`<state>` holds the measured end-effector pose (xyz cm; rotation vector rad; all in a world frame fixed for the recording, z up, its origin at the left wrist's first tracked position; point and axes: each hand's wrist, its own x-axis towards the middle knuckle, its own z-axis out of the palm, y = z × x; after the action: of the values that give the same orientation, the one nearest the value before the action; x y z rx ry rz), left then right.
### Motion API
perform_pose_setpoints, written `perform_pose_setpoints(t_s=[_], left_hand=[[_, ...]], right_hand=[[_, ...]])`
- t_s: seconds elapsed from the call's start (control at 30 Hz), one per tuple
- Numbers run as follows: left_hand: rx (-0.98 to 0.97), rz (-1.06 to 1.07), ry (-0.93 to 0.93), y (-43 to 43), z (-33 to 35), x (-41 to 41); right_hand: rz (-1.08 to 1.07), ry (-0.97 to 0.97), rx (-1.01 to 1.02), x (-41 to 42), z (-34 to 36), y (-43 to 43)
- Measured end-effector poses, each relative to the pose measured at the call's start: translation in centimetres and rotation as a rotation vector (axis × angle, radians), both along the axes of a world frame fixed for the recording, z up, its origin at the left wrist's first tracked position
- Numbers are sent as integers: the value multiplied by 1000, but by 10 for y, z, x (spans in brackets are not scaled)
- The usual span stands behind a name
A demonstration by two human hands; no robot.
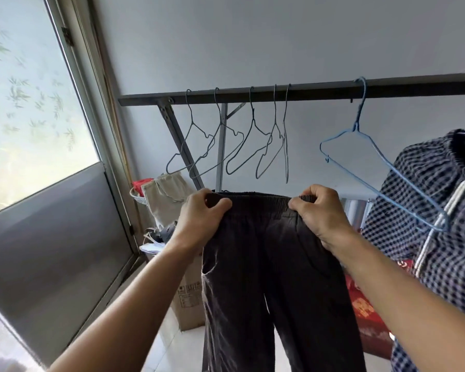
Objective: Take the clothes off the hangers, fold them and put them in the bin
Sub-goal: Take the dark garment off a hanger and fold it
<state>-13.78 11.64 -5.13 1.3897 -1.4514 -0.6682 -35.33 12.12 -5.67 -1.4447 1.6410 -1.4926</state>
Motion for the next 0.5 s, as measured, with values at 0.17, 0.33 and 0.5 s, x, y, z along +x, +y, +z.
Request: perform_pose_setpoints(t_s=[0.17, 0.33, 0.5], left_hand=[[-143, -62, -77, 19, -1, -40], [-147, -132, -12, 21, 2, -57], [-74, -237, 141, 27, 16, -56]], right_hand=[[9, 91, -98, 21, -5, 9], [58, -3, -151, 35, -2, 12], [211, -203, -109, 40, 1, 18]])
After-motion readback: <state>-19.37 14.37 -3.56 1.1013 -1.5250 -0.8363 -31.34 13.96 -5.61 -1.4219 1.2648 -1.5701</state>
